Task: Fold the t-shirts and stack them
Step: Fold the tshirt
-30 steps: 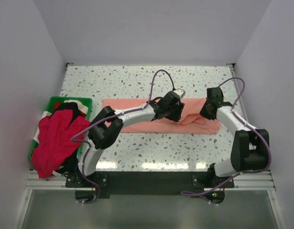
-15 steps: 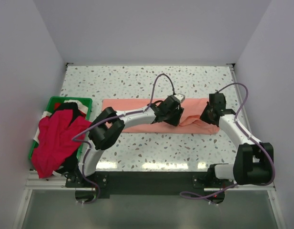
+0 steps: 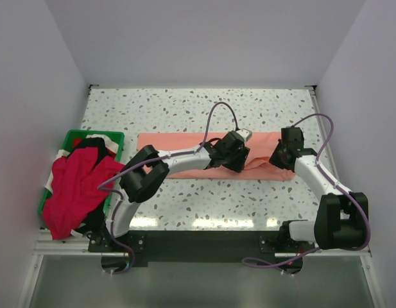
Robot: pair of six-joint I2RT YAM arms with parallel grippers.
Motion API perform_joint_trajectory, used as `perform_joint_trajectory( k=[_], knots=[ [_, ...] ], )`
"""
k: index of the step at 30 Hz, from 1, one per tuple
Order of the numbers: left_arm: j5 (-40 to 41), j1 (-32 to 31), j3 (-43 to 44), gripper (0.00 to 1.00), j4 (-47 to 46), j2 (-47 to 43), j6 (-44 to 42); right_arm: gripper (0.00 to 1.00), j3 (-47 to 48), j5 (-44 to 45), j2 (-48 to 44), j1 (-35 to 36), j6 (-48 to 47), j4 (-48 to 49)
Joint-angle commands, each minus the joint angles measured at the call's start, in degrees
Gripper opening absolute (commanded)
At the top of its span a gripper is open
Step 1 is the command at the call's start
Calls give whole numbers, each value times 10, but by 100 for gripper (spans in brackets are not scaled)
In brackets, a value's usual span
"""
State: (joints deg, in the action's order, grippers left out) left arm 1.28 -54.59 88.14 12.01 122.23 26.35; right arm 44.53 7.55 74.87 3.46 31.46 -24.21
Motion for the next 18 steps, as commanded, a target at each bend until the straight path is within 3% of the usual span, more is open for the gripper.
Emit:
perform_joint_trajectory(
  k=[1, 12, 18],
  knots=[
    [-4, -3, 4, 55, -35, -10, -5, 4, -4, 5, -10, 1, -3, 10],
    [2, -3, 28, 39, -36, 10, 1, 3, 0, 4, -3, 1, -4, 12],
    [8, -4, 28, 26, -32, 11, 0, 3, 2, 5, -3, 1, -6, 10]
  ],
)
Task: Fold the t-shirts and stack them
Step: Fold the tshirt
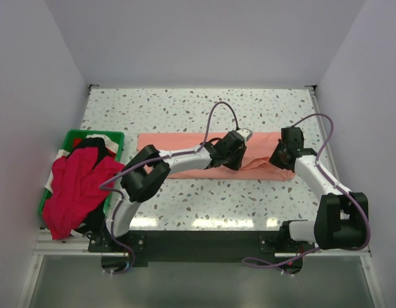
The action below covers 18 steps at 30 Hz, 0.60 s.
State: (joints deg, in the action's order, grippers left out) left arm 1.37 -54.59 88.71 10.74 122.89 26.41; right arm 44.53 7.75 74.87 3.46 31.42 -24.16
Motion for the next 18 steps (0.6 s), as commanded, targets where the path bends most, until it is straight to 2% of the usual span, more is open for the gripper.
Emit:
perform_joint_trajectory(
  k=[1, 6, 8, 11, 12, 15, 18],
  knots=[
    [7, -4, 23, 24, -20, 4, 0, 3, 2, 3, -3, 1, -6, 10],
    [8, -6, 25, 17, -19, 3, -1, 3, 2, 5, -2, 1, -6, 11],
    [8, -7, 24, 18, -19, 0, -5, 3, 2, 3, -1, 1, -6, 10],
    [7, -8, 14, 31, -24, -10, -6, 3, 2, 3, 0, 1, -7, 11],
    [7, -10, 9, 38, -27, -18, -6, 3, 2, 3, 1, 2, -7, 12],
    [14, -12, 3, 46, -27, -23, -9, 3, 2, 3, 3, 1, -7, 14],
    [19, -15, 7, 48, -20, -14, -12, 3, 3, 2, 4, 1, -7, 15]
  ],
)
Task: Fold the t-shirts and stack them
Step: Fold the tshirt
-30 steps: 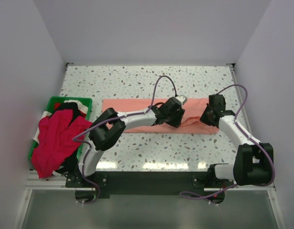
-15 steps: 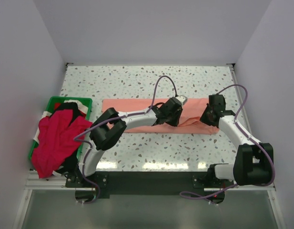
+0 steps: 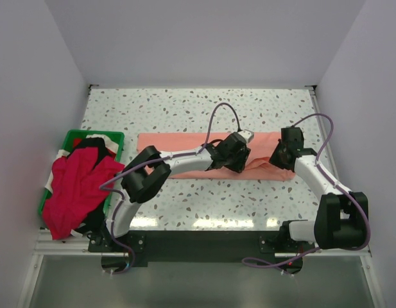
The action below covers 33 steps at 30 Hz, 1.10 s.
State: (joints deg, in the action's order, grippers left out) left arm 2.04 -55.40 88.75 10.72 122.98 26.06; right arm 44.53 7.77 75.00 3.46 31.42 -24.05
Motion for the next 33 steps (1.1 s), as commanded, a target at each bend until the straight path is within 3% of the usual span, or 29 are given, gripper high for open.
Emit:
perform_joint_trajectory(
  k=[1, 10, 25, 33],
  knots=[
    [15, -8, 8, 48, -18, -13, -11, 3, 3, 1, 3, 1, -7, 14],
    [51, -15, 42, 45, 3, 21, -19, 2, 9, 2, 6, 1, -10, 11],
    [108, -16, 30, 1, 12, -16, -27, 2, 8, 8, -1, 1, -9, 8],
    [121, -16, 16, 0, 13, -52, -28, 2, 5, 11, -21, 1, -10, -6]
  ],
)
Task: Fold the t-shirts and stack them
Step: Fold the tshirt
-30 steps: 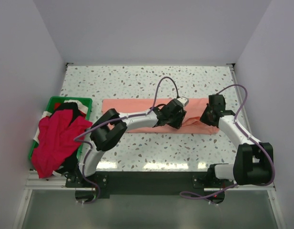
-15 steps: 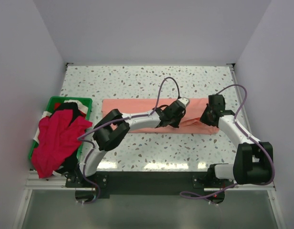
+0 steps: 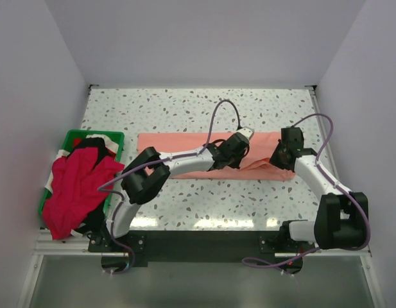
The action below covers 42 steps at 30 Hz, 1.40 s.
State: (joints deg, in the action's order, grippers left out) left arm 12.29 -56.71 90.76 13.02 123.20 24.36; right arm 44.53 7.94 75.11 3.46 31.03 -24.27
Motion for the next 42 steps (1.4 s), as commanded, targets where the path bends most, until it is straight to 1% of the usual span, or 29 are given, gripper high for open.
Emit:
perform_joint_trajectory(
  k=[1, 6, 7, 9, 10, 11, 12, 13, 14, 15, 17, 19, 22, 24, 25, 26, 27, 29, 30, 33, 38, 42],
  knots=[
    [18, -2, -5, 0, -9, -60, -12, 2, 5, 8, -25, 1, -6, -5],
    [-5, -2, -14, 0, -4, -73, -11, 2, -4, -3, -53, 1, -7, -19],
    [-11, -1, -16, 3, -5, -75, -10, 2, -12, -4, -58, 1, -6, -21],
    [-28, 1, -17, 14, -4, -78, -4, 7, -28, -11, -71, 1, -4, -25],
    [-34, 4, -18, 27, -4, -81, -1, 11, -34, -25, -74, 1, -4, -25],
    [-42, 6, -20, 31, -5, -83, 2, 16, -40, -32, -80, 1, 1, -26],
    [-58, 8, -24, 34, -10, -86, 7, 24, -50, -40, -84, 1, 4, -25],
    [-63, 13, -28, 39, -11, -92, 10, 29, -53, -54, -101, 1, 8, -24],
    [-74, 17, -31, 41, -10, -95, 15, 36, -56, -58, -110, 1, 15, -24],
    [-82, 20, -35, 44, -11, -97, 20, 39, -54, -60, -118, 1, 18, -24],
    [-96, 38, -46, 44, -10, -110, 30, 44, -46, -47, -134, 1, 21, -27],
    [-100, 58, -71, 43, -7, -128, 42, 44, -27, -35, -127, 1, 23, -26],
    [-94, 87, -115, 39, -1, -157, 59, 43, 18, -21, -82, 1, 28, -29],
    [-84, 100, -149, 35, 6, -171, 65, 43, 41, 4, -45, 1, 33, -13],
    [-77, 110, -159, 34, 10, -181, 66, 43, 51, 15, -26, 0, 38, -4],
    [-59, 114, -172, 33, 22, -184, 64, 42, 64, 35, 11, -1, 37, -4],
    [-46, 117, -176, 32, 28, -189, 63, 42, 93, 41, 36, -2, 39, -4],
    [-17, 123, -193, 32, 38, -197, 57, 42, 119, 51, 77, -4, 45, 4],
    [-7, 130, -196, 31, 42, -197, 55, 41, 142, 48, 121, -4, 47, 10],
    [17, 143, -197, 30, 65, -190, 46, 41, 186, 46, 193, -5, 54, 10],
    [43, 153, -196, 28, 90, -169, 35, 40, 237, 53, 278, -5, 48, 3],
    [43, 153, -202, 25, 97, -155, 36, 40, 289, 41, 335, -6, 43, -5]
  ],
)
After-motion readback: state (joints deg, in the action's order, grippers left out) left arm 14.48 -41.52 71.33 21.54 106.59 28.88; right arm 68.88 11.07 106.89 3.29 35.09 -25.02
